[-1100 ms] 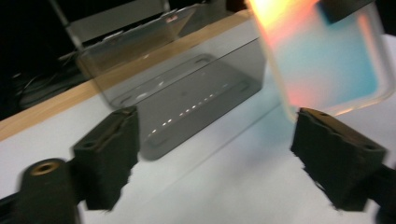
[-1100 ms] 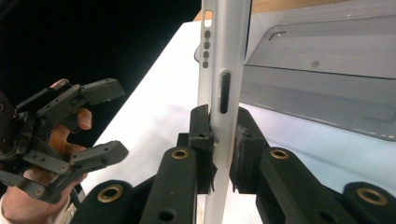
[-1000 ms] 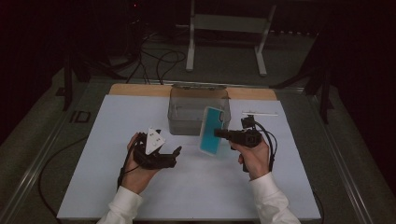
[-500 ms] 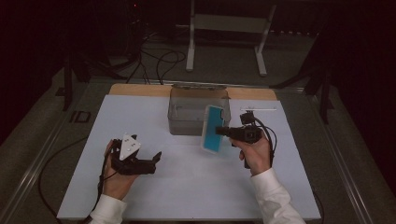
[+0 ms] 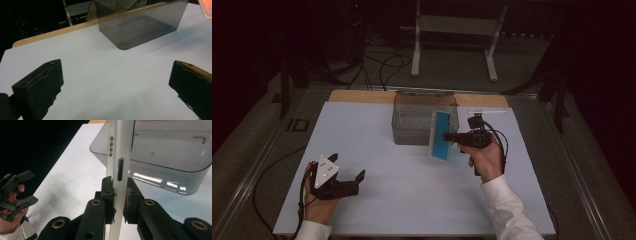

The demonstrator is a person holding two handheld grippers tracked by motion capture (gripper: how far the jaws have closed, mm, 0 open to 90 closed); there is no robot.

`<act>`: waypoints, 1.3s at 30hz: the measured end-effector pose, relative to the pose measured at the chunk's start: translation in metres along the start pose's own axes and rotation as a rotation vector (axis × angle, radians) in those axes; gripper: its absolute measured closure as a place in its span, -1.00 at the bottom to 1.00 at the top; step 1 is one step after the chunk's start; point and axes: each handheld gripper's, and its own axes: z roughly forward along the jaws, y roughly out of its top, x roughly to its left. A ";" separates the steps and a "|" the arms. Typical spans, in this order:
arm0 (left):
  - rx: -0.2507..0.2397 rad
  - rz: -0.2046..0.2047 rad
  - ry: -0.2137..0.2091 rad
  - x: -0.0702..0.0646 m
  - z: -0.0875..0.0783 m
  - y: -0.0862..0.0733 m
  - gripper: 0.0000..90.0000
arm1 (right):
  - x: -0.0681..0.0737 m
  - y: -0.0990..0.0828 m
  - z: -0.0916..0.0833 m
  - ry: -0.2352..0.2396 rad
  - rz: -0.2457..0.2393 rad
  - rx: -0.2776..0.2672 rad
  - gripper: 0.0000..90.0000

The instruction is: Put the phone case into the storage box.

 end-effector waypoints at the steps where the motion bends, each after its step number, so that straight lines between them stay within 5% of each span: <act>1: -0.006 0.003 0.005 0.001 -0.002 -0.003 -1.00 | 0.000 0.000 0.000 -0.003 -0.003 0.001 0.81; 7: -0.032 -0.007 0.026 0.006 -0.012 -0.018 -1.00 | 0.001 0.003 0.002 -0.017 -0.013 0.015 0.81; 12: -0.044 -0.038 0.106 0.013 -0.020 -0.032 -1.00 | 0.005 0.010 0.004 -0.035 -0.033 0.026 0.81; 39: -0.025 -0.020 0.093 0.008 -0.014 -0.038 -1.00 | 0.009 0.045 0.009 -0.085 -0.048 0.027 0.81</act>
